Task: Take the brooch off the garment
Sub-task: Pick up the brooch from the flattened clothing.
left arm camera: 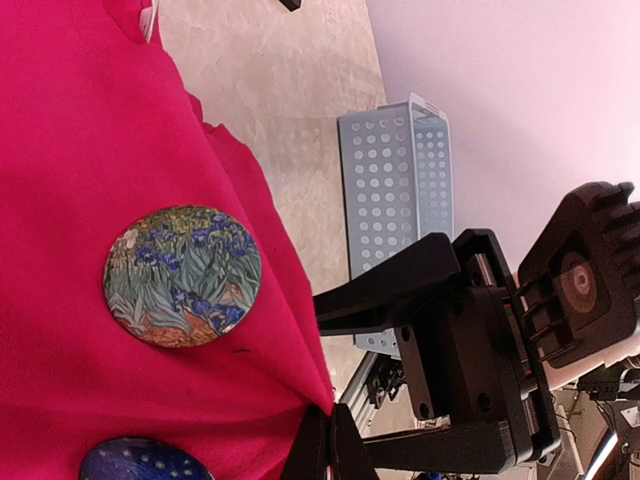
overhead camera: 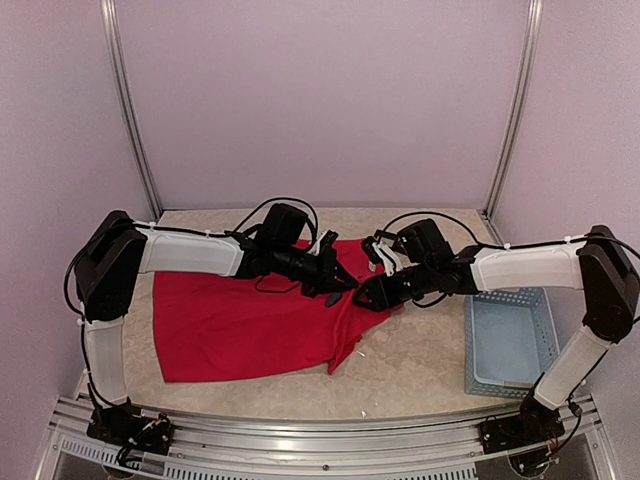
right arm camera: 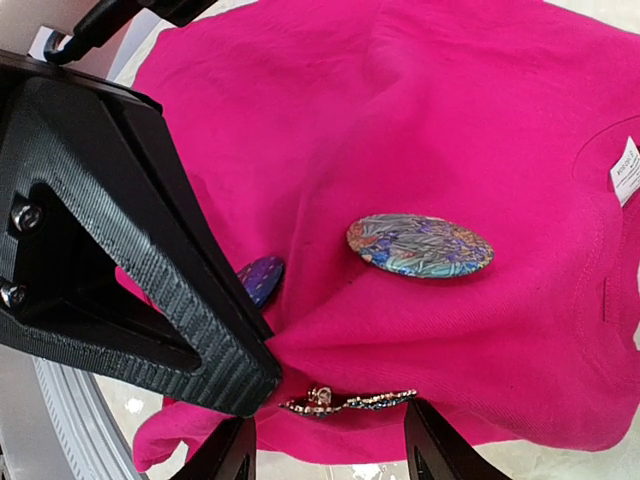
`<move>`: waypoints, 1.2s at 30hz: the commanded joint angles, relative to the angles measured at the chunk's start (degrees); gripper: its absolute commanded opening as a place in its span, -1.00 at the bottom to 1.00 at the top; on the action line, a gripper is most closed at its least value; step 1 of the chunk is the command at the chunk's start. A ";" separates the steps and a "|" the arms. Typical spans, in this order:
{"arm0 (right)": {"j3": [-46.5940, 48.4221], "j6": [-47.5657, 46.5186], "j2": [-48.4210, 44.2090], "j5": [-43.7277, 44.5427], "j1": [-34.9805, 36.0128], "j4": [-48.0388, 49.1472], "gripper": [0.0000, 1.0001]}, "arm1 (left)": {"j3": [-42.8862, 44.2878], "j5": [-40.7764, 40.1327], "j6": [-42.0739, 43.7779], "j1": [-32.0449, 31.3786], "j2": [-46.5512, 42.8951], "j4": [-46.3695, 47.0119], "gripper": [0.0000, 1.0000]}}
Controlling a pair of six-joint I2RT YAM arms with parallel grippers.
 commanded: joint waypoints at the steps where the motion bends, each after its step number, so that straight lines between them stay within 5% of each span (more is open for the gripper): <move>1: 1.91 0.82 1.91 -0.80 0.79 2.26 0.04 | -0.56 1.71 -0.61 0.24 -2.25 2.23 -1.00; 8: 3.04 2.37 2.62 3.19 1.54 3.64 0.04 | -0.47 2.79 -2.31 0.15 -2.08 3.03 -1.00; 19: 4.49 6.27 3.64 9.38 1.90 2.73 -0.47 | -1.16 1.83 -3.05 0.30 -2.81 2.61 -1.00; 28: 4.21 6.64 1.78 14.20 1.89 -0.51 -0.62 | -1.57 0.66 -3.81 0.76 -3.11 1.80 -1.00; 36: 3.26 5.39 1.41 10.08 1.90 1.86 -0.79 | -1.35 0.78 -3.92 0.76 -2.81 1.89 -1.00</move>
